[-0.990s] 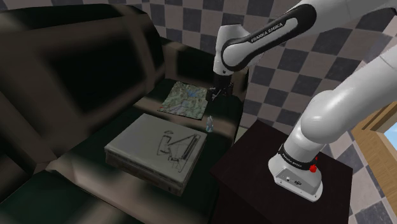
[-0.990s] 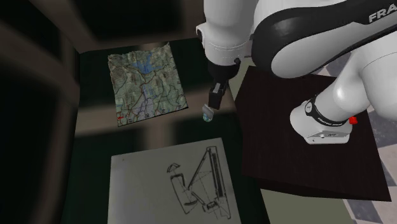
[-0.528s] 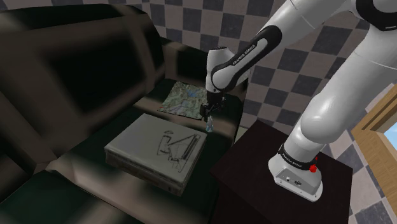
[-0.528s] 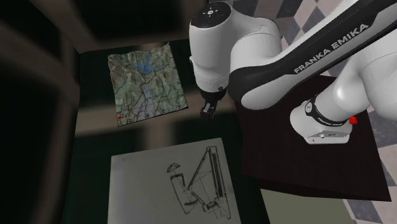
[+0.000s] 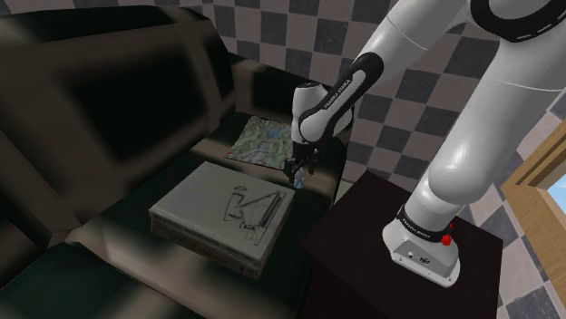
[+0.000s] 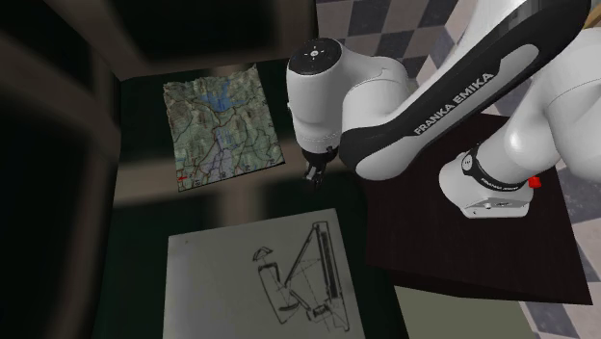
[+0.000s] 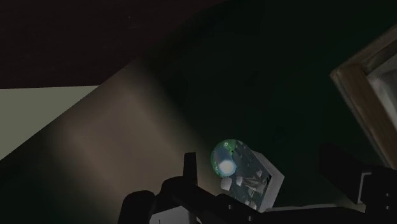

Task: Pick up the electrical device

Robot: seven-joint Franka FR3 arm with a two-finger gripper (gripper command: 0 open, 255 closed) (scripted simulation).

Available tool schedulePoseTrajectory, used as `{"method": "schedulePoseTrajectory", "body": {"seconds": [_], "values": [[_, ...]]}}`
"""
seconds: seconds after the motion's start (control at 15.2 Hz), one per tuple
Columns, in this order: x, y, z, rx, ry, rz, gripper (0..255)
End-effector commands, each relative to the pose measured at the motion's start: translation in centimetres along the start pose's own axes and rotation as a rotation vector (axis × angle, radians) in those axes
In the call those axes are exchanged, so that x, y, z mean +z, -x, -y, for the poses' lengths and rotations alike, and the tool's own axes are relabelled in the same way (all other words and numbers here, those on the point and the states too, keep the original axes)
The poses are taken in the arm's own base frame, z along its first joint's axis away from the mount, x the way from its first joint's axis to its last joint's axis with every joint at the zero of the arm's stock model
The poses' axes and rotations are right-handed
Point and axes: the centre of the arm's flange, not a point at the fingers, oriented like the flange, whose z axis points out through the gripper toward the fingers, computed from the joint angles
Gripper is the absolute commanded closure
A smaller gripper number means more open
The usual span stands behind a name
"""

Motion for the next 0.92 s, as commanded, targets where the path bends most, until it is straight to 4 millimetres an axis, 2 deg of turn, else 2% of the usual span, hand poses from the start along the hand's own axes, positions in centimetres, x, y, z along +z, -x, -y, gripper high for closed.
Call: {"method": "schedulePoseTrajectory", "body": {"seconds": [0.0, 0.07, 0.66, 0.86], "values": [[0.3, 0.0, -0.1, 0.000, 0.000, -0.001, 0], [0.3, 0.0, 0.0, 0.000, 0.000, -0.001, 255], [0.3, 0.0, -0.1, 0.000, 0.000, -0.001, 255], [-1.3, 0.2, -0.1, 0.000, 0.000, -0.001, 255]]}}
